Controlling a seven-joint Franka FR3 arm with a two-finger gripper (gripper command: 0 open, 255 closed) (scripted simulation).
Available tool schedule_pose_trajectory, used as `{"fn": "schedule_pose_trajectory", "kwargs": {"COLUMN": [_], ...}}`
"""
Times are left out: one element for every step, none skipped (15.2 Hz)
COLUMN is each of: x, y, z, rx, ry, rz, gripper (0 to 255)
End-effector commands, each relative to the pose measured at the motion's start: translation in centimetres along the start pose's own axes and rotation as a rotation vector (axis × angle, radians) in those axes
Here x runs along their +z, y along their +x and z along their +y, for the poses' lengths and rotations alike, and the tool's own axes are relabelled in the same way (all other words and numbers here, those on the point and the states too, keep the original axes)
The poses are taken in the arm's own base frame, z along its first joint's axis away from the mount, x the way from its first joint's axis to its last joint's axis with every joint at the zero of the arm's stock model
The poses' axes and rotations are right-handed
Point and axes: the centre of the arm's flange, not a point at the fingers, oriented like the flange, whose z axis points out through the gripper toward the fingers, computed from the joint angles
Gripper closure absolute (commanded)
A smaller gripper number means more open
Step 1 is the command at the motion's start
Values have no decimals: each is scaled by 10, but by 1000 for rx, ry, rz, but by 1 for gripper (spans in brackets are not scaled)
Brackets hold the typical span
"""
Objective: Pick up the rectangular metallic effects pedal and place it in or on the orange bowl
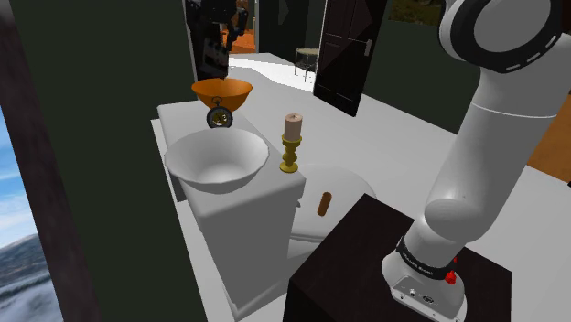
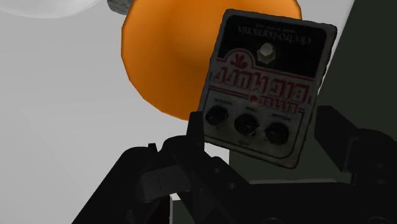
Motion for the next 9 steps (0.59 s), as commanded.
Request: {"fn": "schedule_pose_trajectory", "kwargs": {"x": [10,15,19,24,29,34,39,44,49], "y": [-3,-5,-7,-9,-10,-12,-14,-16,-17], "z": [2,3,3,4,4,5,5,6,6], "rx": [0,0,0,0,0,0,0,0,0], "ry": [0,0,0,0,0,0,0,0,0], "rz": [1,1,1,1,1,1,1,1,1], "gripper": [255,255,255,255,255,255,255,255,255]}}
